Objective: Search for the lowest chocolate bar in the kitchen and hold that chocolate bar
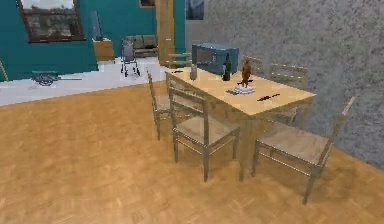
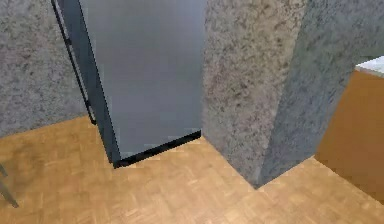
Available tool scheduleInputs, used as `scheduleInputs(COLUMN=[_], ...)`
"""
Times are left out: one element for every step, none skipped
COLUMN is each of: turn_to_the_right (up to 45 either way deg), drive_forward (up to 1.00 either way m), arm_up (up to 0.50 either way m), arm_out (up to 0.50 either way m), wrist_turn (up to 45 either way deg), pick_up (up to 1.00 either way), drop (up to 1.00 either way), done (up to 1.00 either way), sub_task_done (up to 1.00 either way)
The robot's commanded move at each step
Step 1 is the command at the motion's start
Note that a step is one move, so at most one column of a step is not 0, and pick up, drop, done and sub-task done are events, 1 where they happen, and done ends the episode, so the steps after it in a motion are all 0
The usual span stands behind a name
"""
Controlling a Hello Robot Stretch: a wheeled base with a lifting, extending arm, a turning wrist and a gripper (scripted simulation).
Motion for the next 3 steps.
scheduleInputs(turn_to_the_right=[15.0,0.0,-45.0], drive_forward=[0.0,1.0,0.0], arm_up=[0.0,0.0,0.0], arm_out=[0.0,0.0,0.0], wrist_turn=[0.0,0.0,0.0], pick_up=[0.0,0.0,0.0], drop=[0.0,0.0,0.0], done=[0.0,0.0,0.0], sub_task_done=[0.0,0.0,0.0])
